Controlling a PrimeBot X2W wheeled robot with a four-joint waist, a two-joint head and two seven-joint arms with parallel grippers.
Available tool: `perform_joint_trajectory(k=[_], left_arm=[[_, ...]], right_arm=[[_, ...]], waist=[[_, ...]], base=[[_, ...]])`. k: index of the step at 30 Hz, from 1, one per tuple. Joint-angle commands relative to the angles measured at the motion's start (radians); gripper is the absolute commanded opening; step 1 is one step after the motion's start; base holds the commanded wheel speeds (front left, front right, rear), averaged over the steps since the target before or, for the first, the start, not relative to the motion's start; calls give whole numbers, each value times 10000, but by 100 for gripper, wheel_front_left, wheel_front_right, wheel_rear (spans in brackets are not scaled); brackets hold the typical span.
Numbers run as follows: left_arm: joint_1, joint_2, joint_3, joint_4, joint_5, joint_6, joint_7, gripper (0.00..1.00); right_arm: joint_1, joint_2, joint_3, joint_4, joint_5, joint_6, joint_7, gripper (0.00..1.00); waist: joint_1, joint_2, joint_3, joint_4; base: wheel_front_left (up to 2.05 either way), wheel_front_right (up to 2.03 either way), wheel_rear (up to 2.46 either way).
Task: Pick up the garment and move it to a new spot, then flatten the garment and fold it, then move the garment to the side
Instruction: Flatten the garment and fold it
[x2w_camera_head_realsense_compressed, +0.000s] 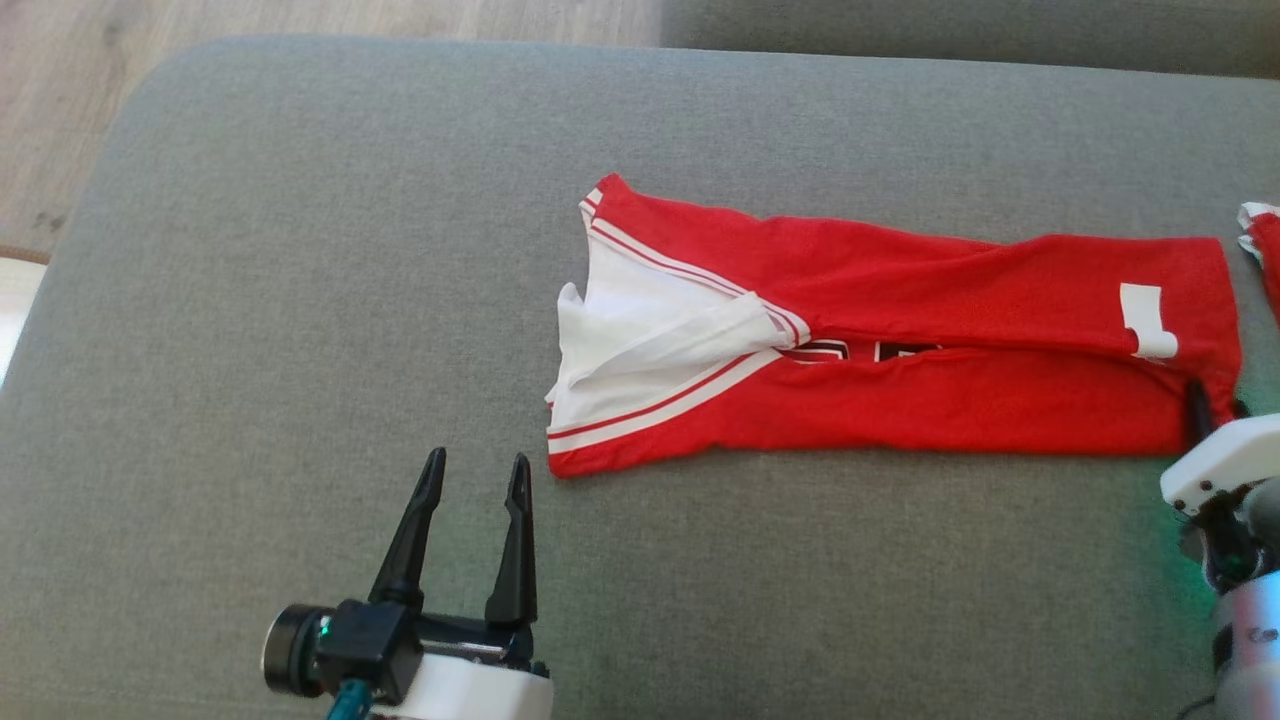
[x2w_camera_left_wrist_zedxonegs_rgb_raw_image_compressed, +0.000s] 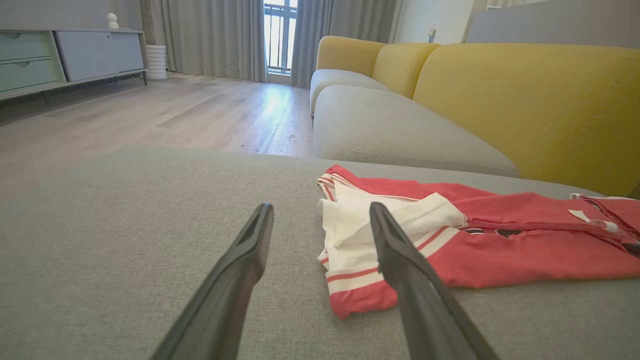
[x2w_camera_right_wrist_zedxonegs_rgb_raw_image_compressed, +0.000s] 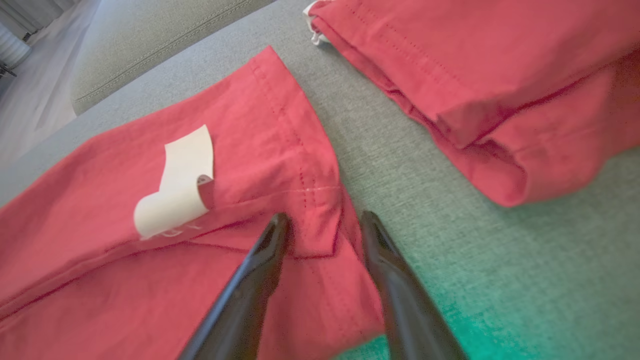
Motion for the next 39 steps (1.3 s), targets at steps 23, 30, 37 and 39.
perform_joint_trajectory(k=[23,30,37,39], left_arm=[[257,-457,1163,325,635,-791,-95,100],[318,-552,1244,481,685,-934,-95,100],[503,-661,1268,564,578,-1031,-95,100],[519,-693,1250,576,538,-1077,-95,100]], right_arm=[[880,-949,1165,-1738,2188,-9,-167,0],[735,-452,1932,-3018,2794,-9,38,0],[262,406,3020,-3909,2982,-9,167,0],[73,632,3384,-4002,2967,-9,234,0]], waist=[[0,-1,-530,-782],[0,-1,-859,-570],[0,-1,-1167,25],[0,-1,-1192,207]], base=[[0,0,0],[0,0,0],[0,0,0],[0,0,0]])
